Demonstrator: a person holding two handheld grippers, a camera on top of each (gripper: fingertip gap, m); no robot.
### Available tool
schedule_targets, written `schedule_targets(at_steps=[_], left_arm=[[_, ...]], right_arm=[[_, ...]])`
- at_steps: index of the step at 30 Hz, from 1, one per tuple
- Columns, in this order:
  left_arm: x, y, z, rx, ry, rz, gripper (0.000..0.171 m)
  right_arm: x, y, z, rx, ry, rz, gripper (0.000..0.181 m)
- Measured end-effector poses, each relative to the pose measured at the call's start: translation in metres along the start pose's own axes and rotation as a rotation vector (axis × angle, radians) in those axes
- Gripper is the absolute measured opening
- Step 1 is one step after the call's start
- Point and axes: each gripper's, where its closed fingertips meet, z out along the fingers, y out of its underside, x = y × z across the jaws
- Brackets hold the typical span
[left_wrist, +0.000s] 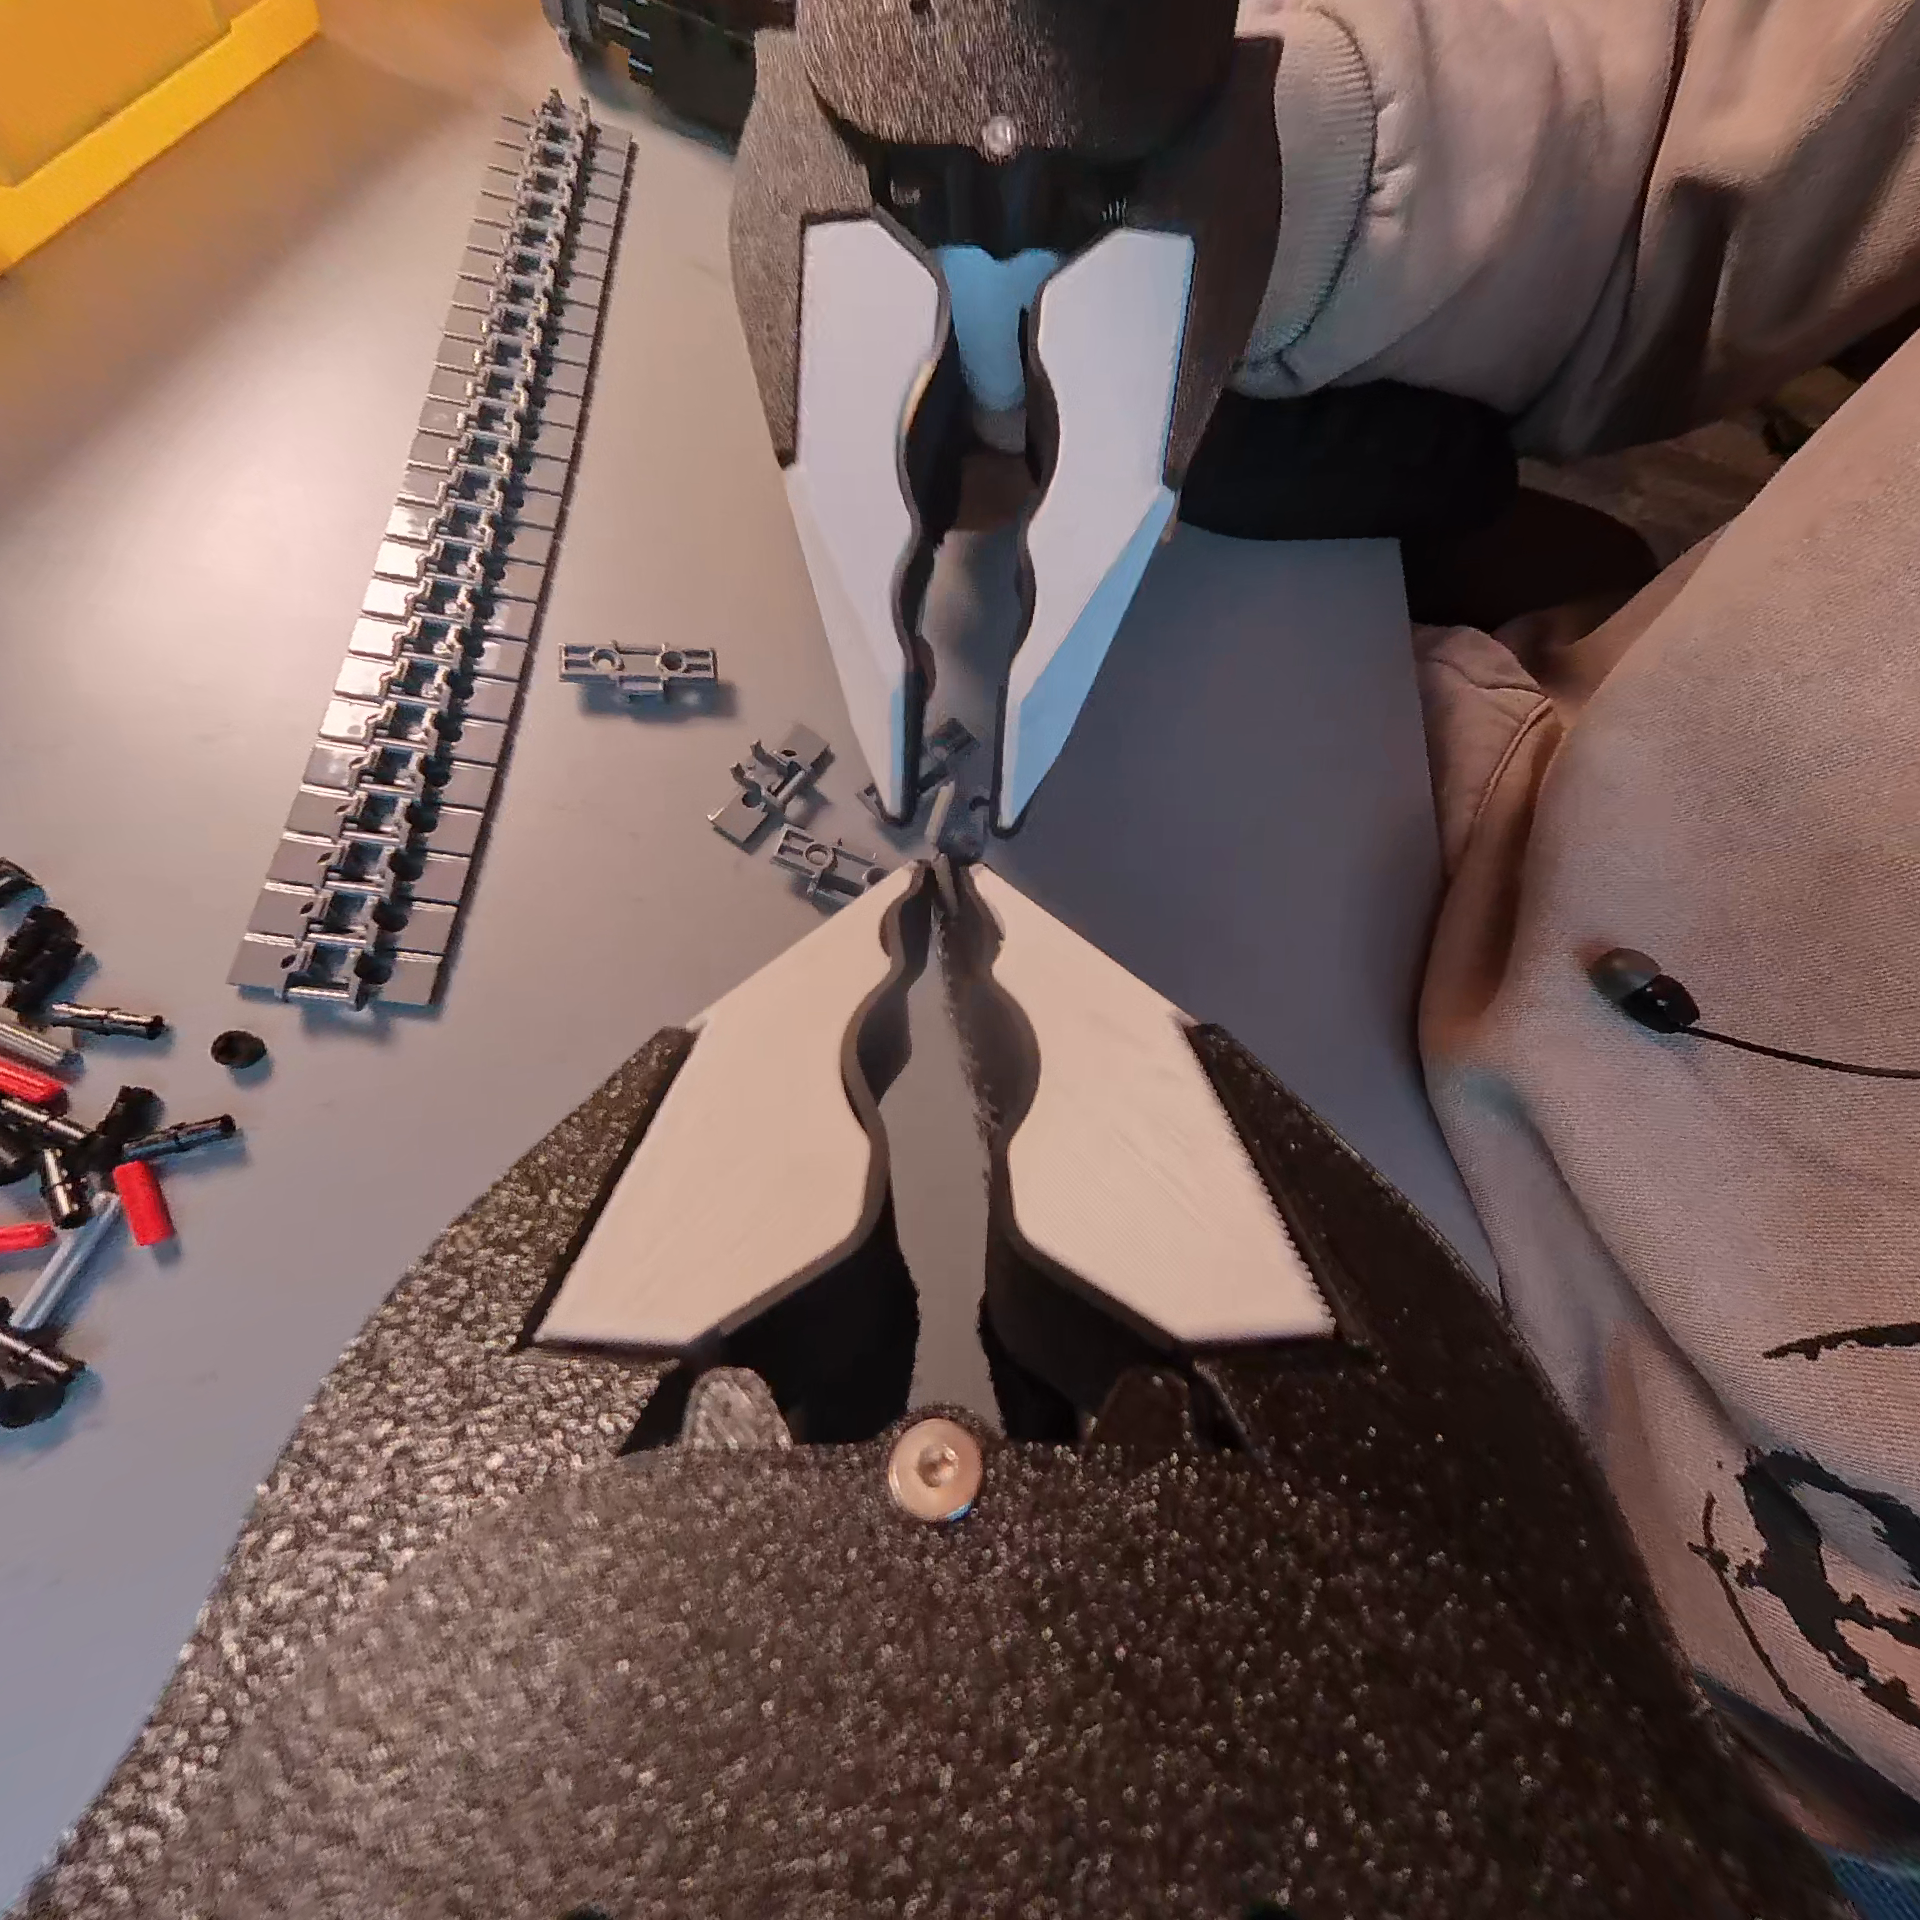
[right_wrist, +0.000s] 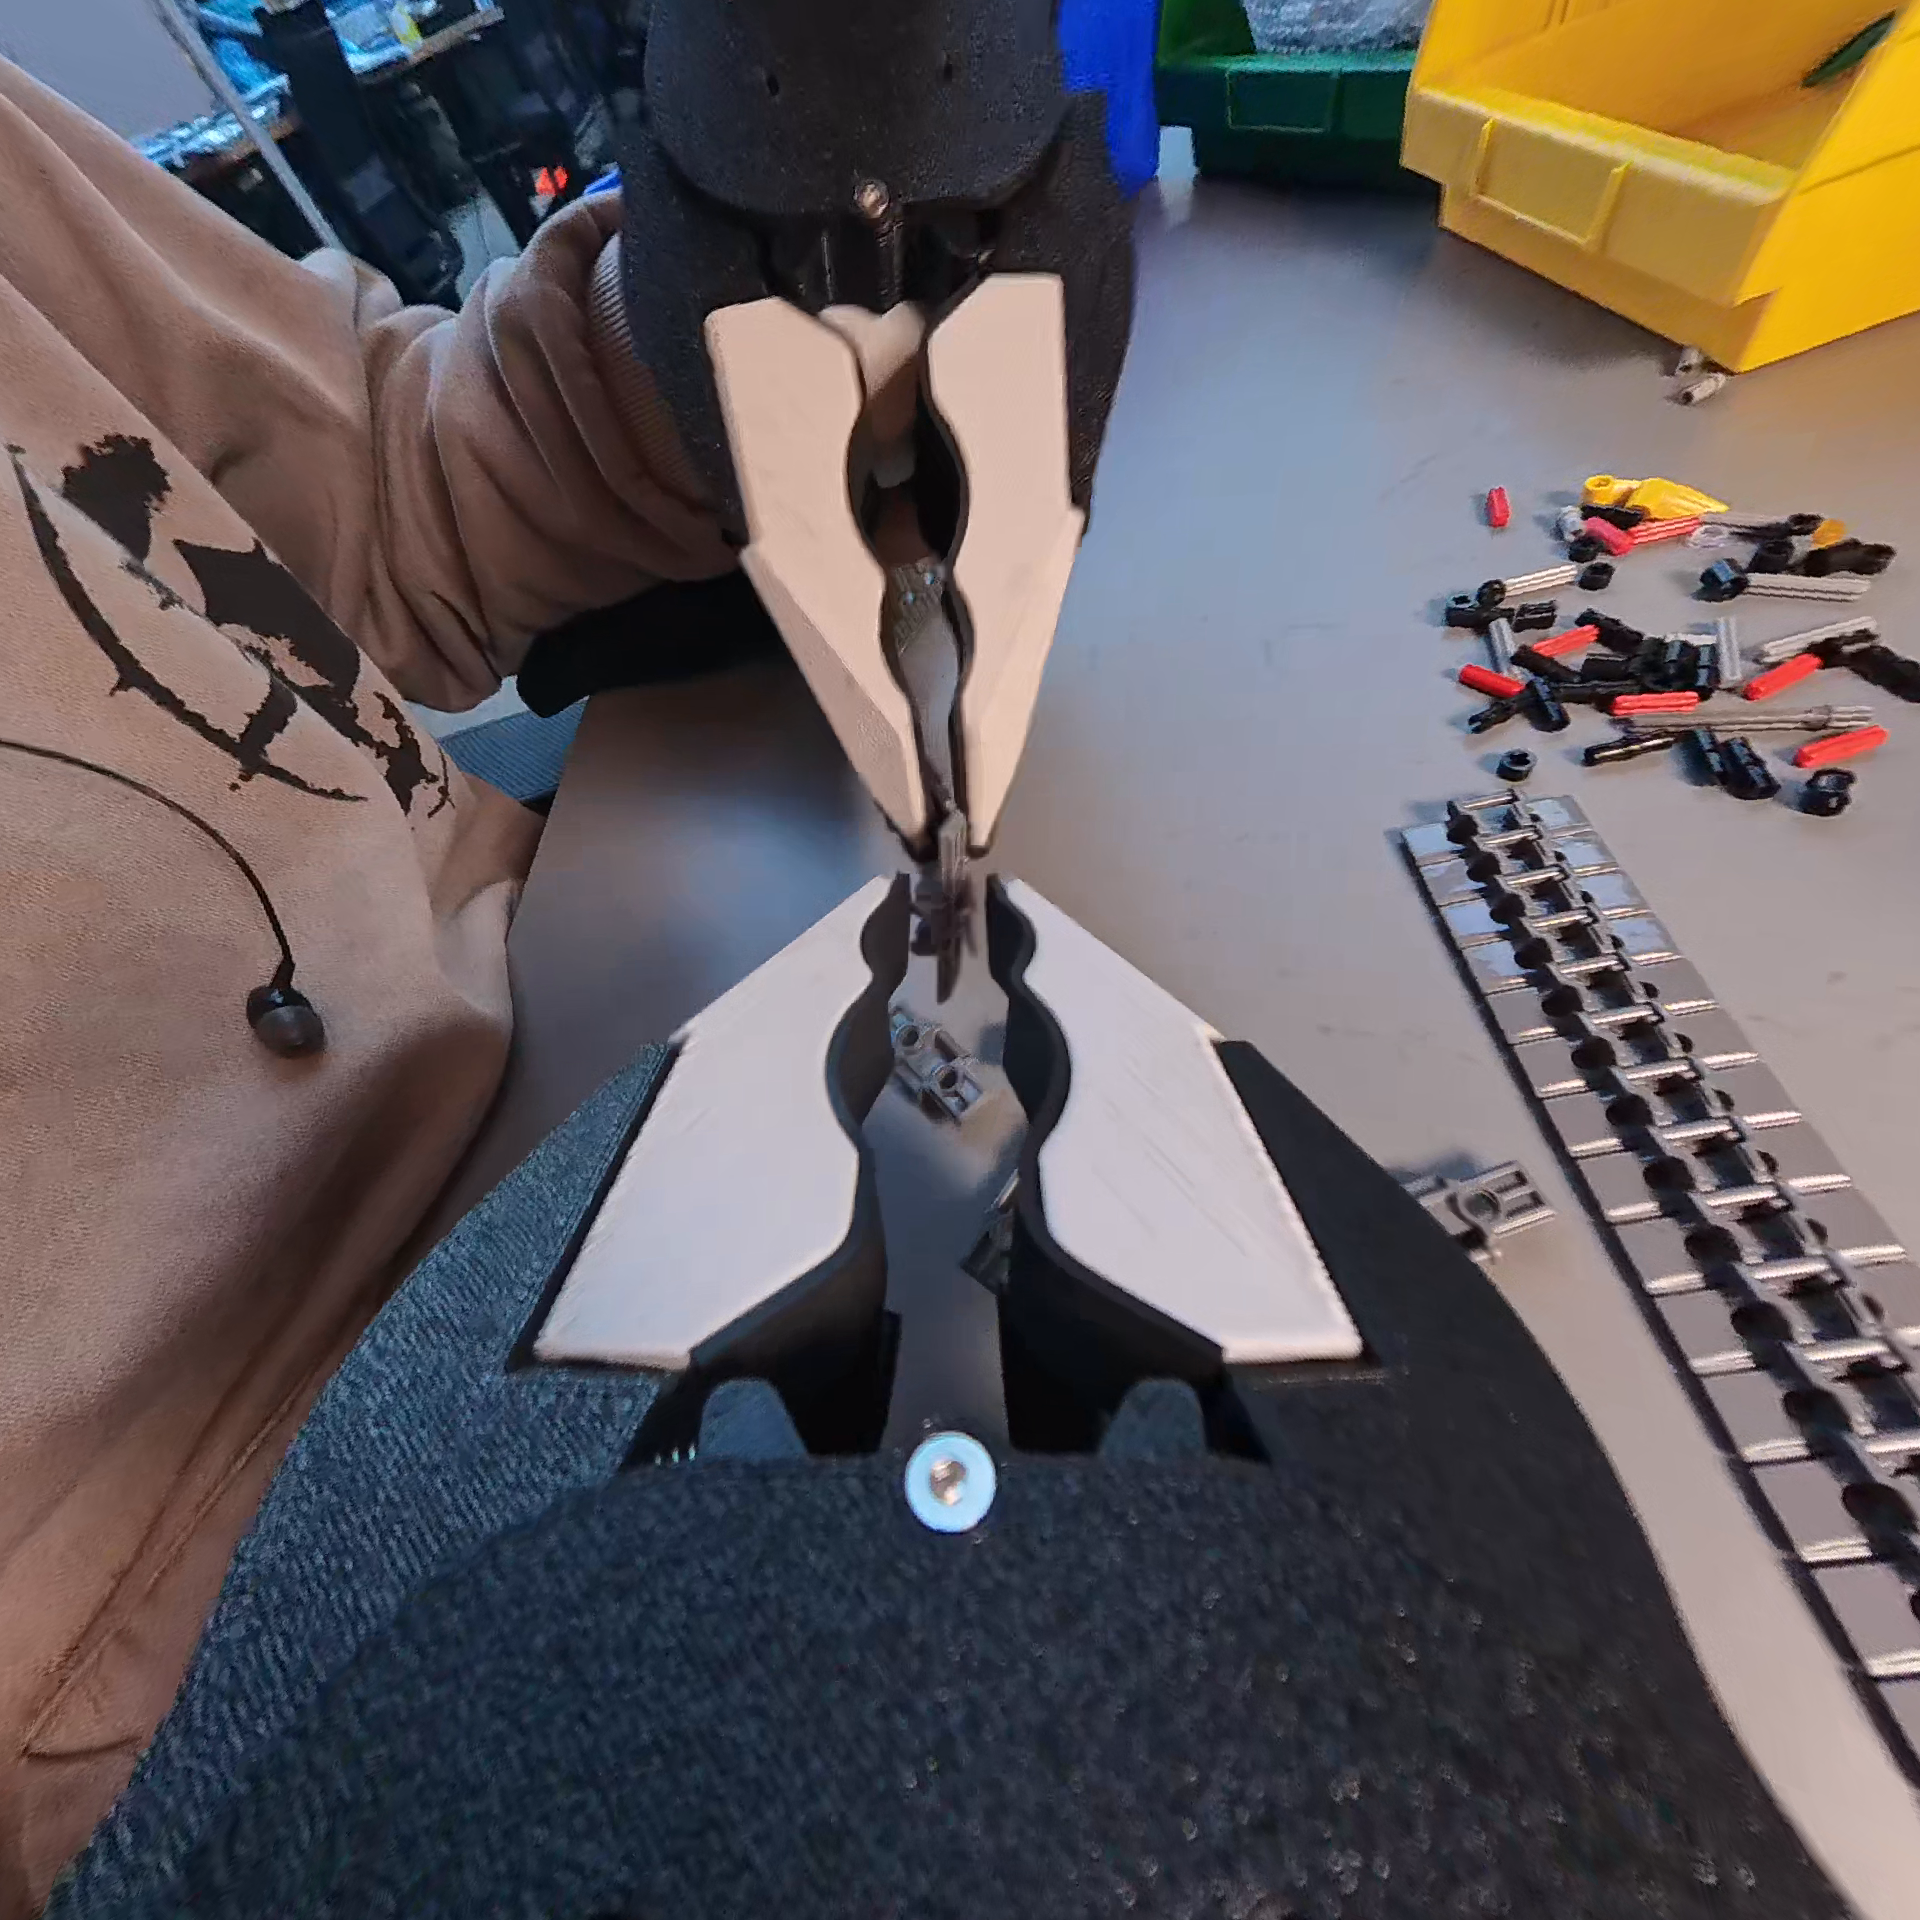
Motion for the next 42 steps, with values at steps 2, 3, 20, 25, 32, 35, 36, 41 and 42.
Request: schedule_targets(at_steps=[2, 3, 20, 25, 32, 35, 36, 41, 42], left_arm=[[0.000, 0.004, 0.003, -0.017, -0.005, 0.004, 0.004], [0.001, 0.006, 0.005, -0.024, -0.003, 0.005, 0.003], [0.000, 0.006, 0.011, -0.026, -0.033, 0.030, 0.004], [-0.001, 0.004, 0.009, -0.003, -0.030, 0.019, 0.005], [0.001, -0.008, 0.000, 0.116, 0.111, -0.128, 0.002], [-0.002, -0.003, 0.004, 0.104, 0.150, -0.188, 0.002], [-0.017, 0.003, 0.006, 0.084, 0.070, -0.211, 0.001], [-0.012, -0.011, -0.005, 0.115, 0.065, -0.135, 0.002], [-0.012, -0.018, -0.007, 0.145, 0.053, -0.132, 0.002]], right_arm=[[0.005, -0.006, -0.004, 0.033, 0.019, 0.032, 0.013], [0.004, -0.006, -0.004, 0.026, 0.021, 0.022, 0.013], [0.000, 0.009, 0.004, -0.067, 0.033, -0.035, 0.004], [0.001, 0.008, 0.004, -0.060, 0.039, -0.063, 0.002], [-0.003, -0.006, -0.002, 0.005, 0.071, -0.176, 0.000], [-0.003, -0.002, 0.000, -0.032, 0.134, -0.314, 0.000], [-0.008, -0.001, 0.000, -0.035, 0.125, -0.356, 0.000], [-0.032, -0.023, 0.006, 0.032, 0.160, -0.518, 0.000], [-0.021, -0.020, -0.004, 0.026, 0.128, -0.388, 0.000]])
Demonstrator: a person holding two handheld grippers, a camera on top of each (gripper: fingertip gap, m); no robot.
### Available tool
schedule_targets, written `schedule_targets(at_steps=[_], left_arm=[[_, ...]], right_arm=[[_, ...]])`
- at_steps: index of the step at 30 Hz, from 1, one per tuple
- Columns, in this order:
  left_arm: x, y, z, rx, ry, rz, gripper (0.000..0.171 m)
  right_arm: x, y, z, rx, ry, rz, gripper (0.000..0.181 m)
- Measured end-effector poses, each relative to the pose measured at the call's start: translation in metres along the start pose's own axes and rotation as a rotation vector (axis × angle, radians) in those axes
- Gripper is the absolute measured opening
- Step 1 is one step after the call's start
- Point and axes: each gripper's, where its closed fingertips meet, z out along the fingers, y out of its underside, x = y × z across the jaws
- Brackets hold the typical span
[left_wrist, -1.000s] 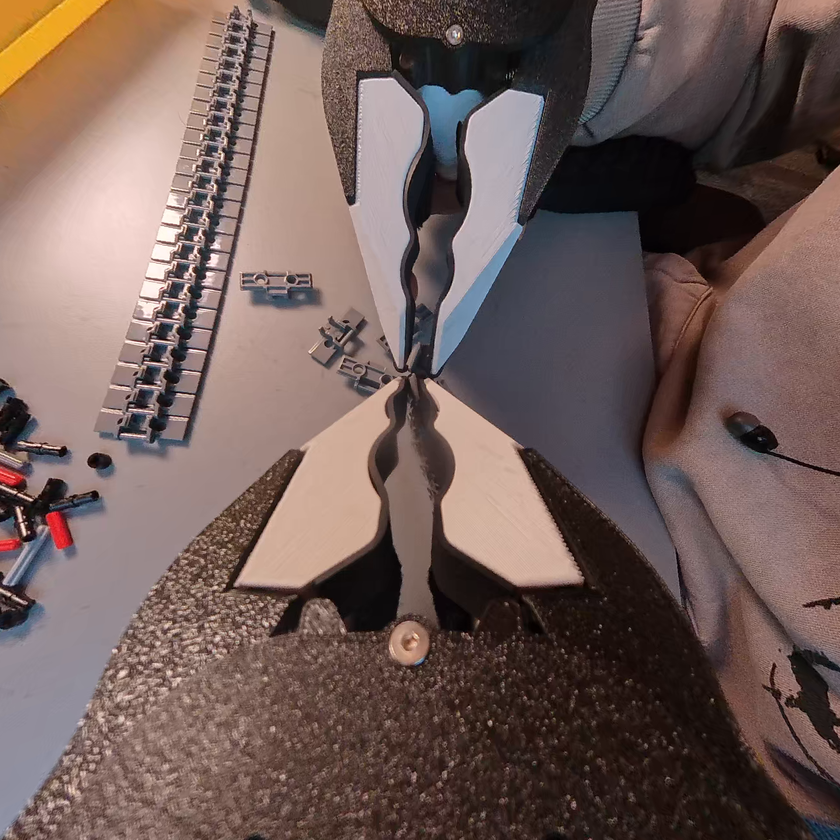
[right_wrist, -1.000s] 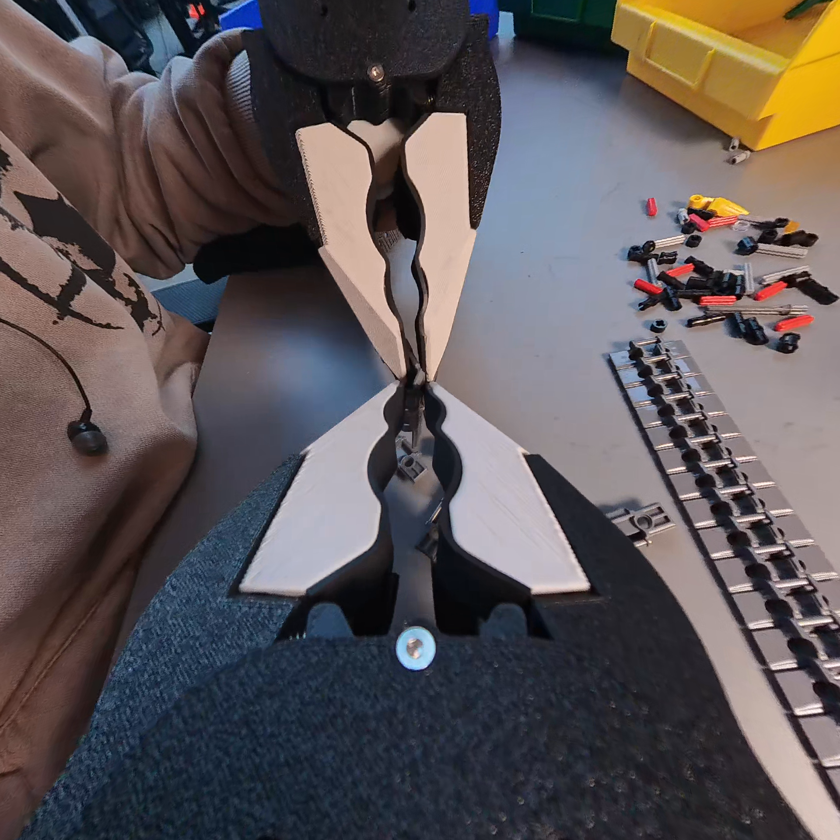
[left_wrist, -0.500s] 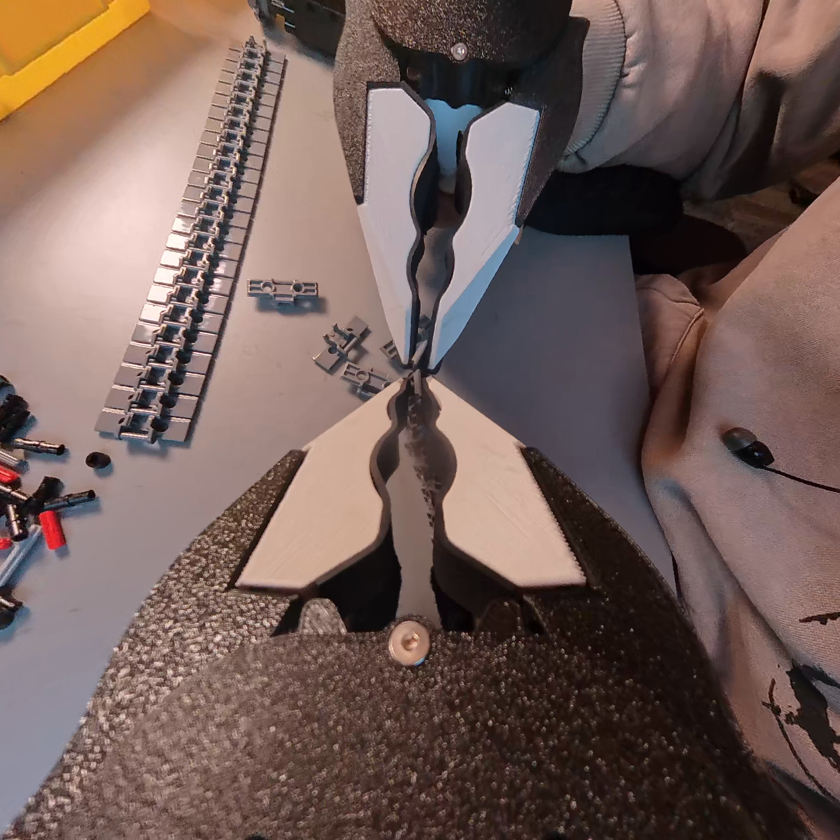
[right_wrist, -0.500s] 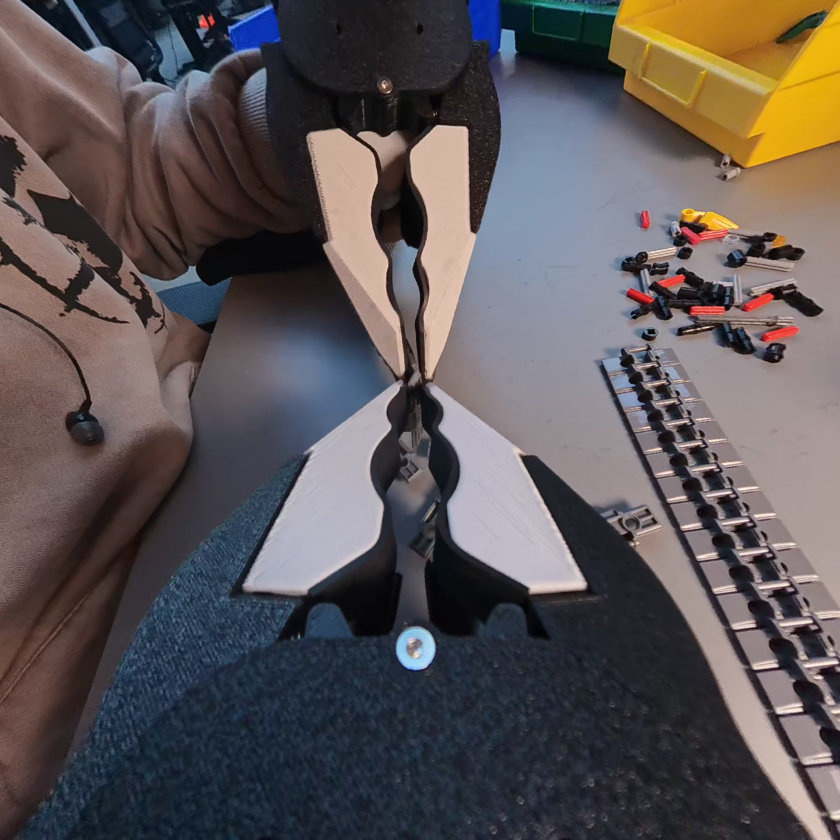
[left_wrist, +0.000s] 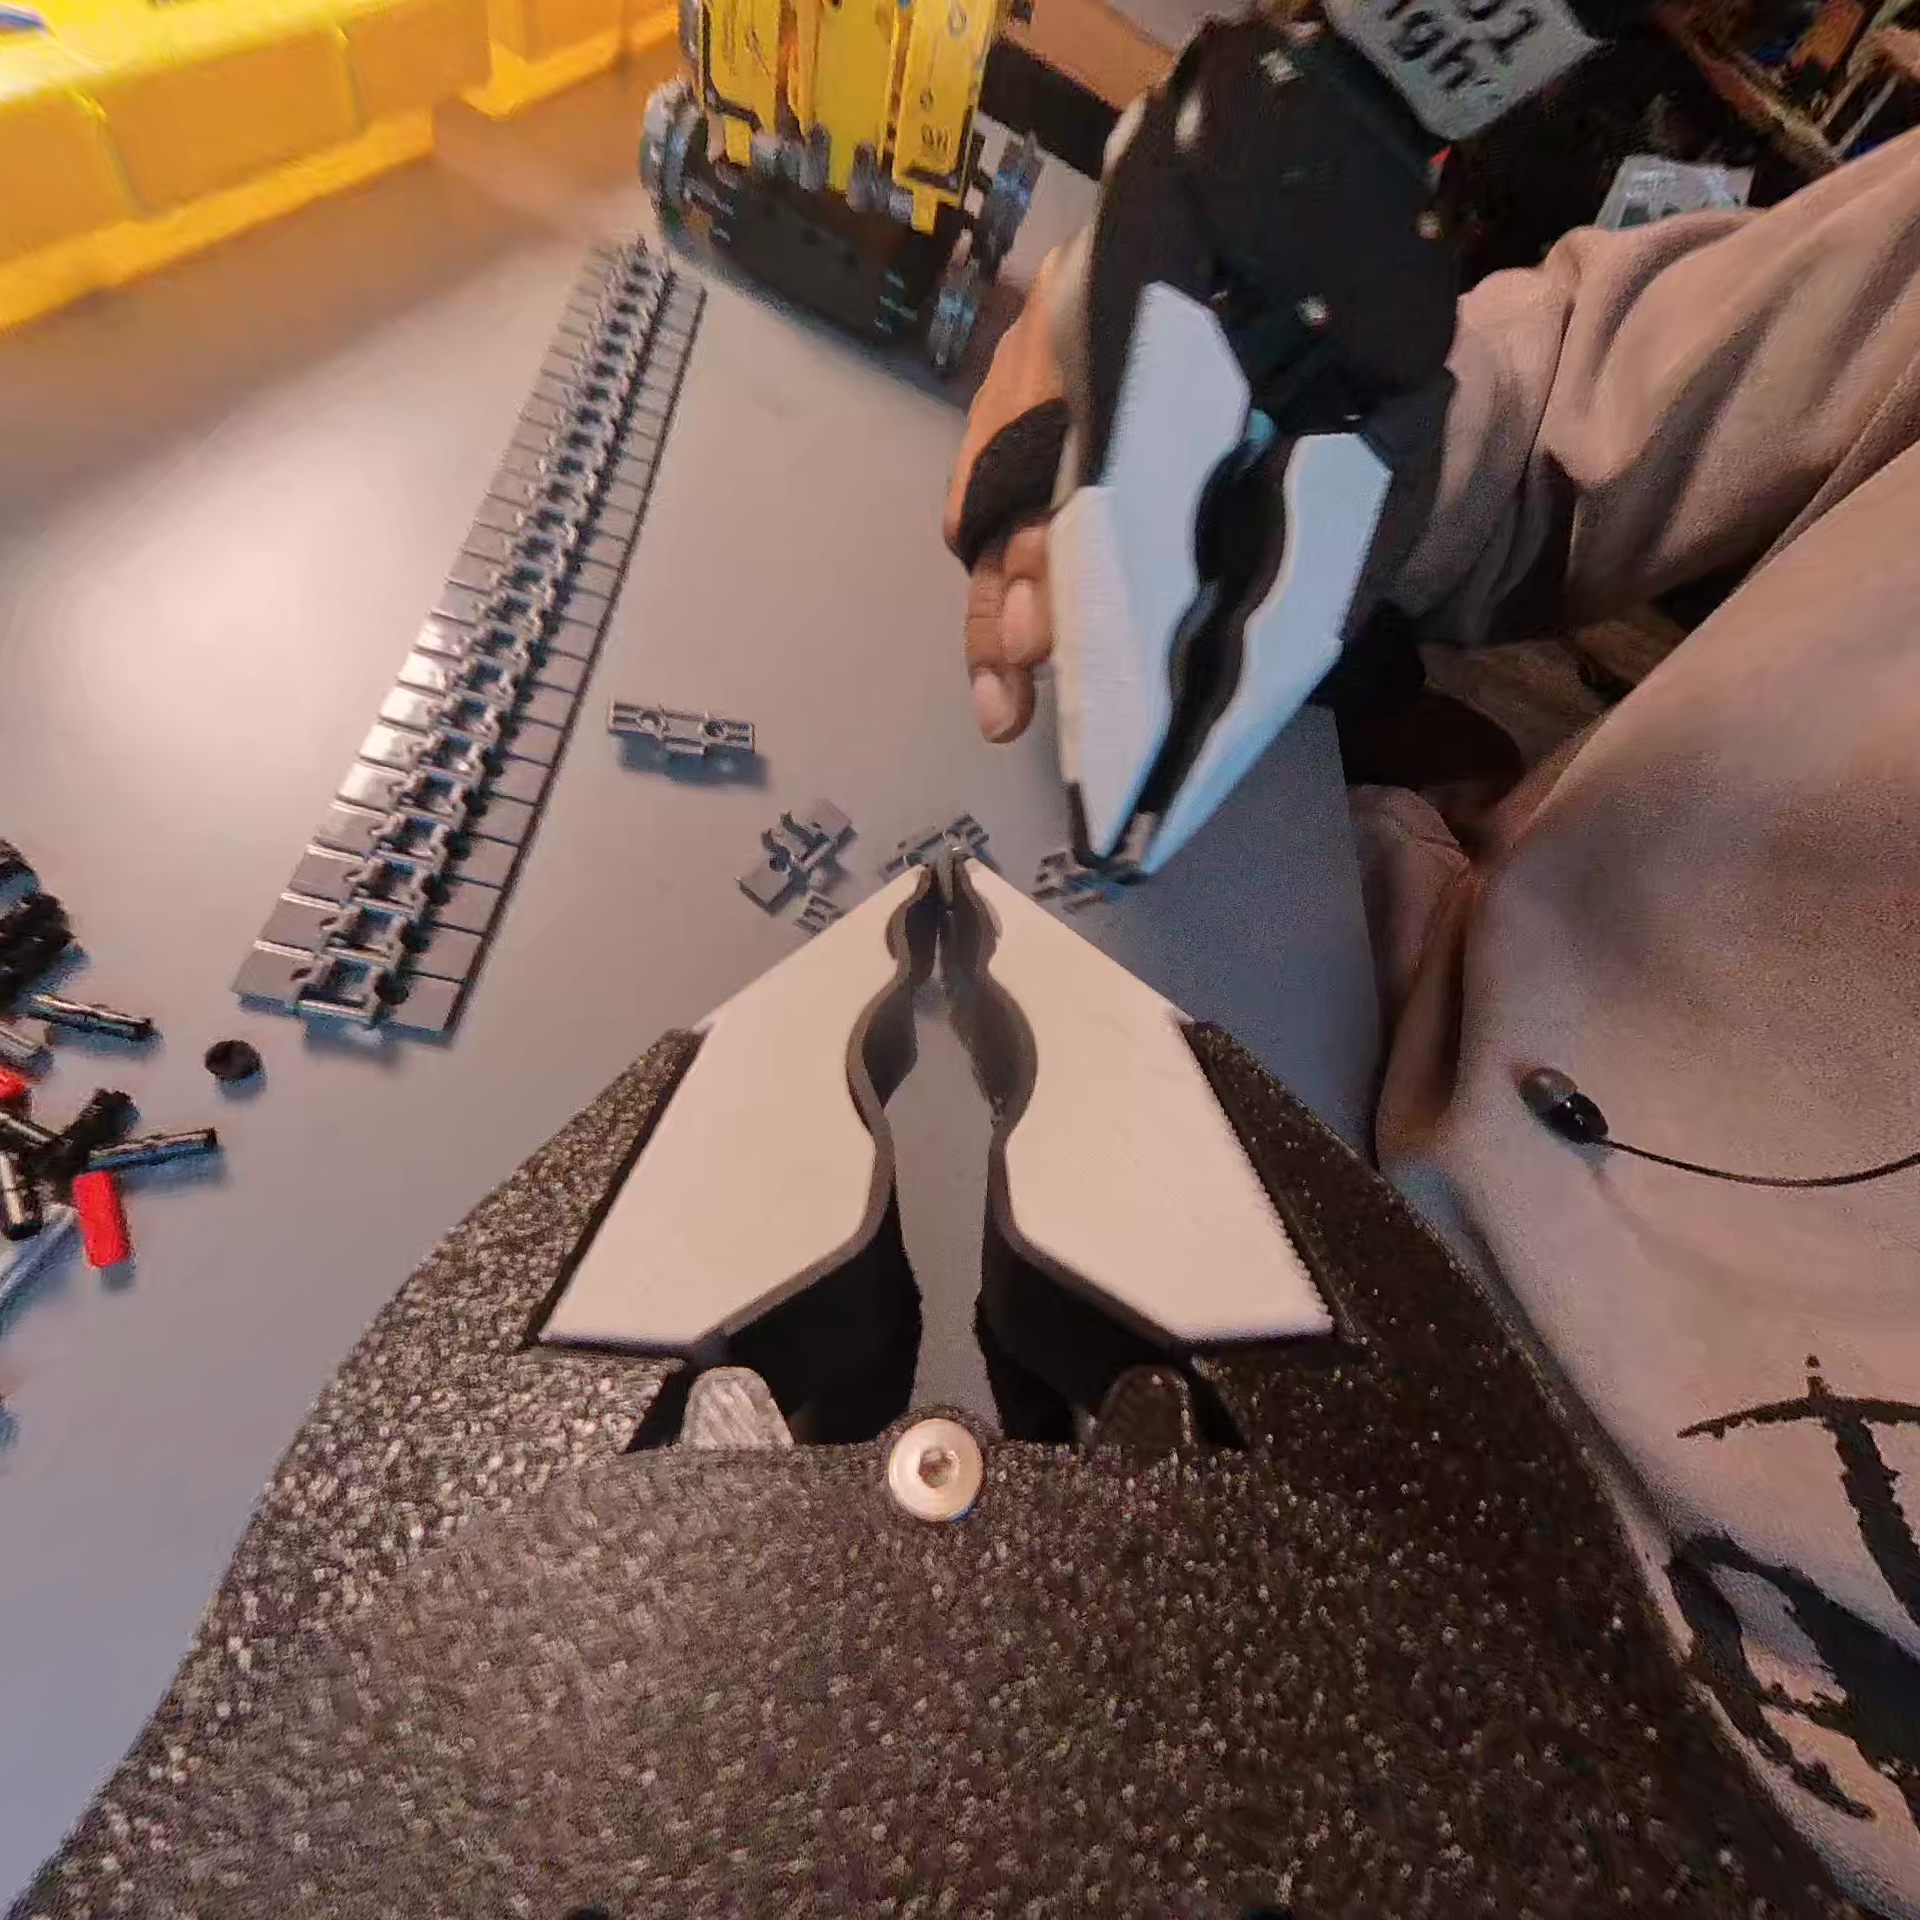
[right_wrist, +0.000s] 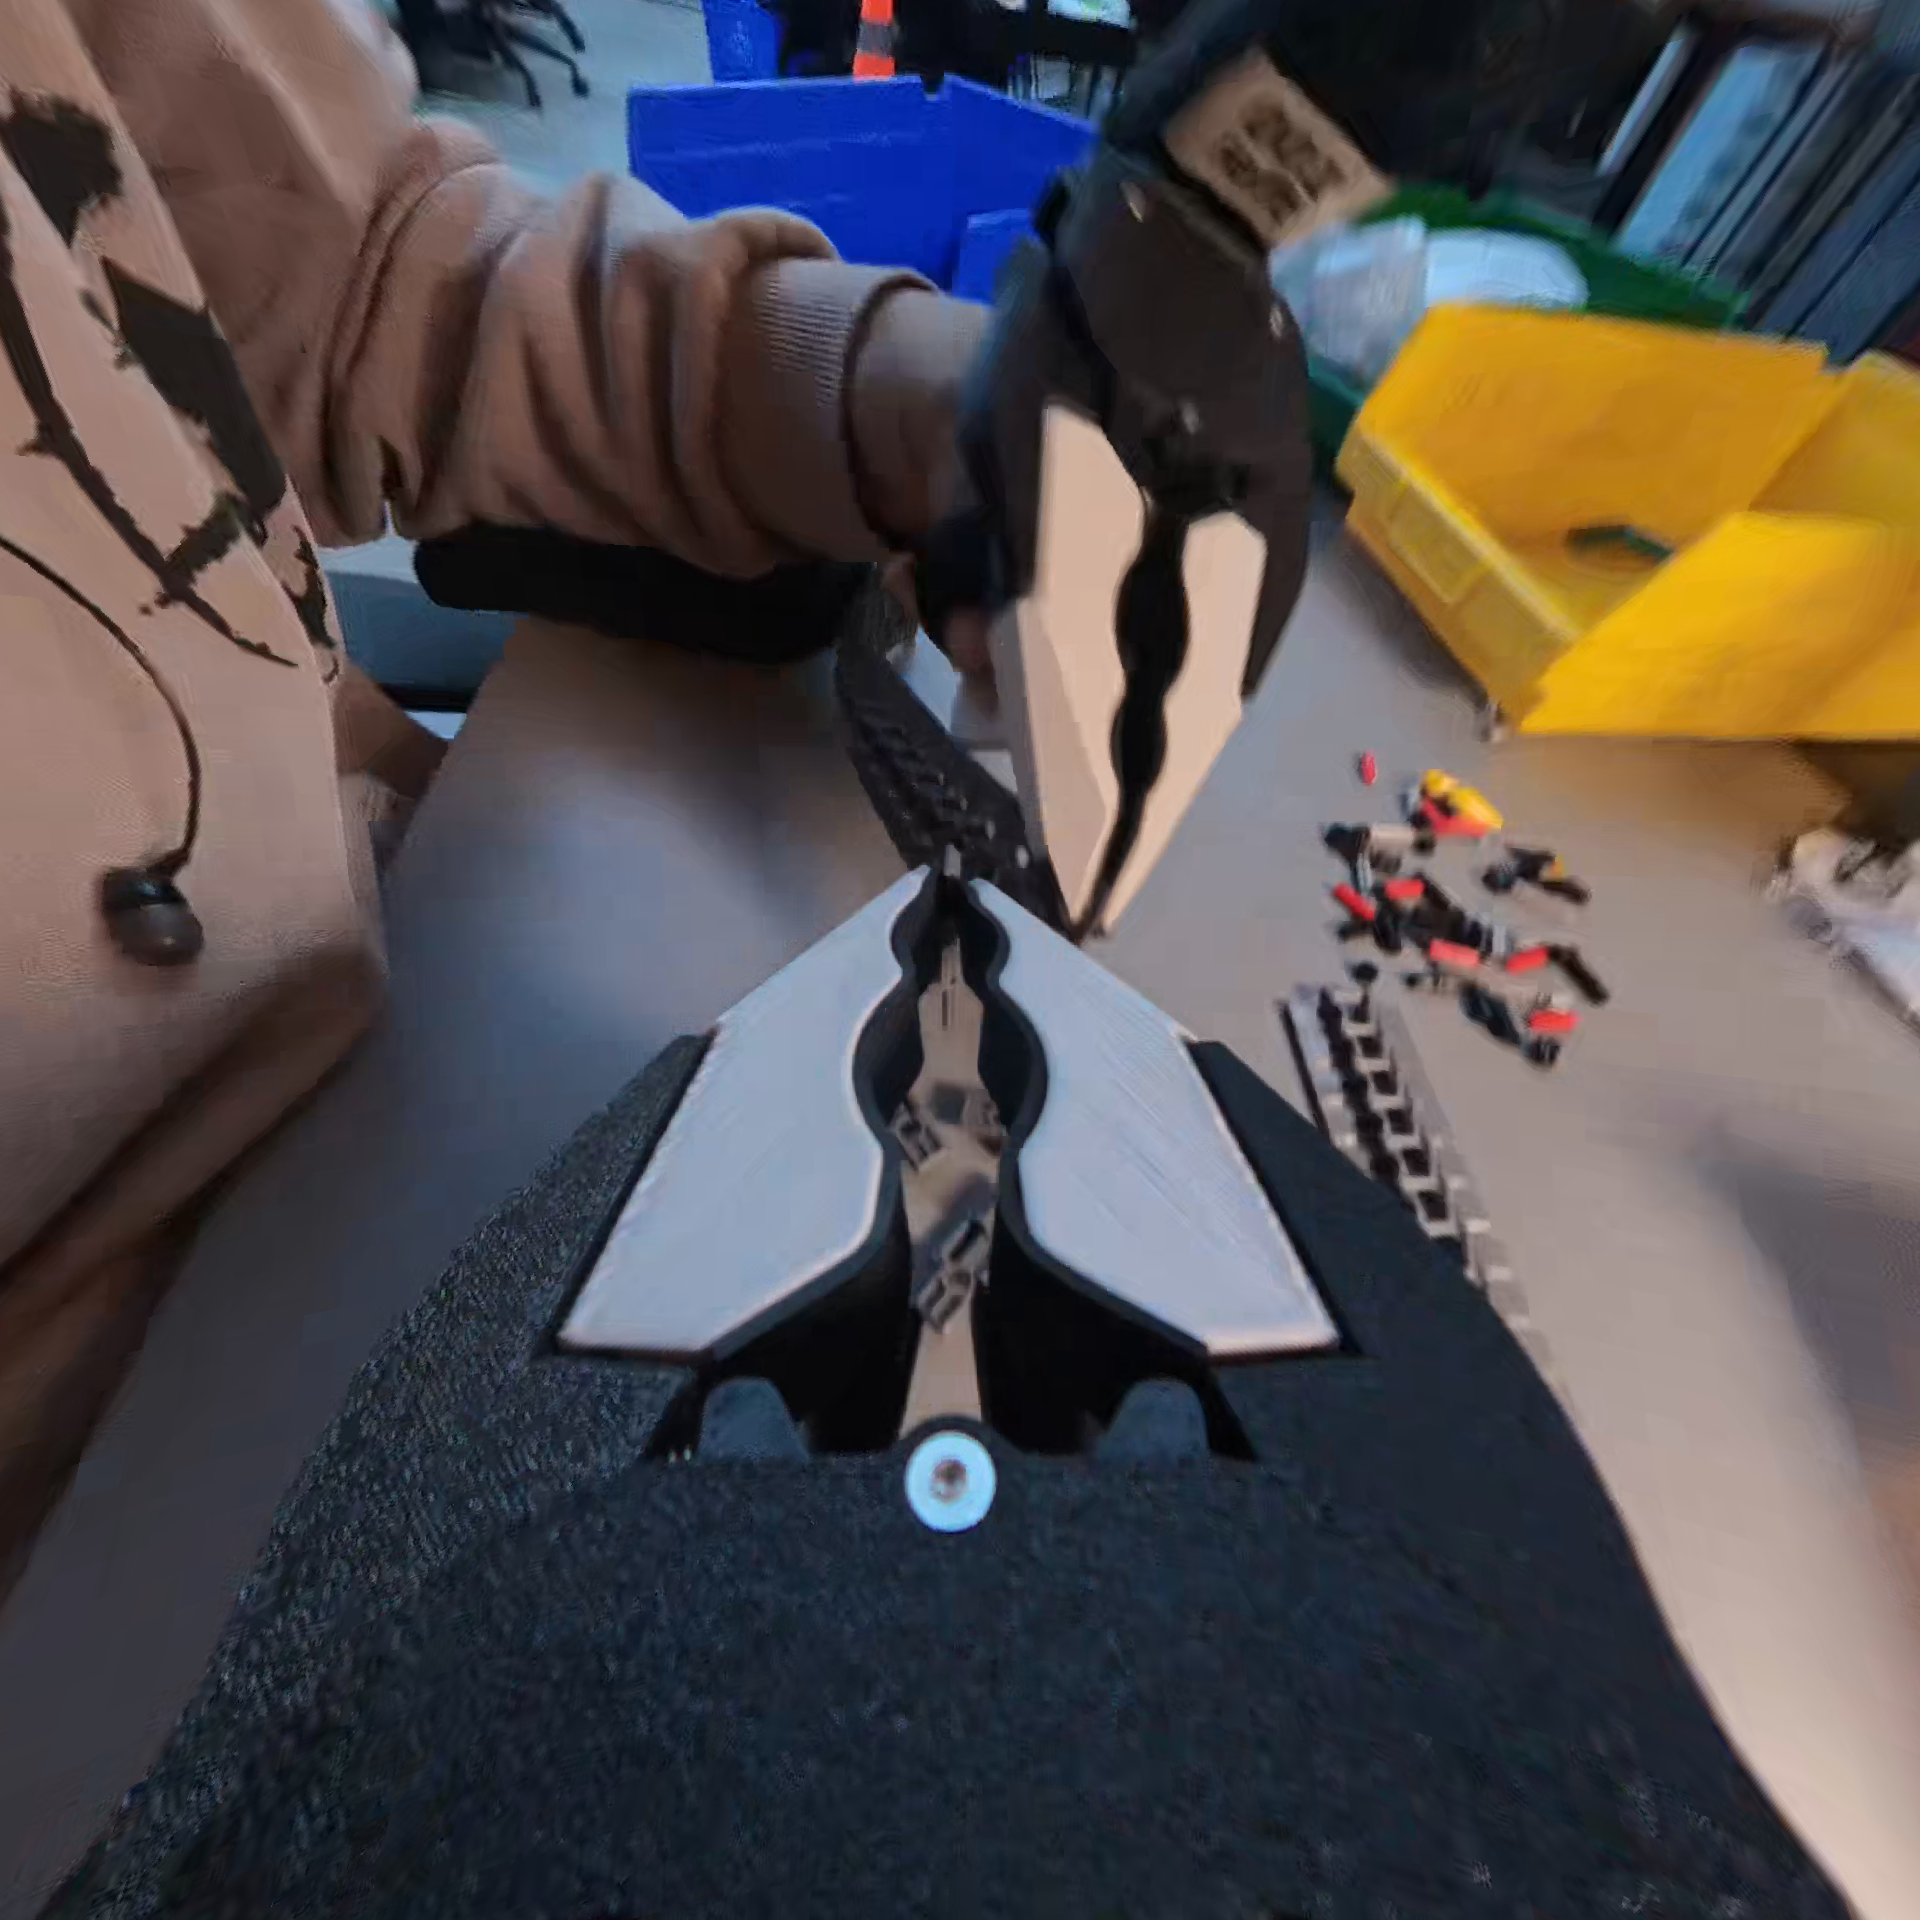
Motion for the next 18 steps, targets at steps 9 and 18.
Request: schedule_targets(at_steps=[9, 18], left_arm=[[-0.015, 0.006, 0.004, 0.037, 0.028, -0.062, 0.003], [-0.006, 0.002, 0.004, 0.074, 0.064, -0.048, 0.005]], right_arm=[[0.015, 0.062, -0.002, -0.243, -0.006, 0.176, 0.017], [0.035, 0.036, -0.011, -0.082, 0.060, 0.207, 0.021]])
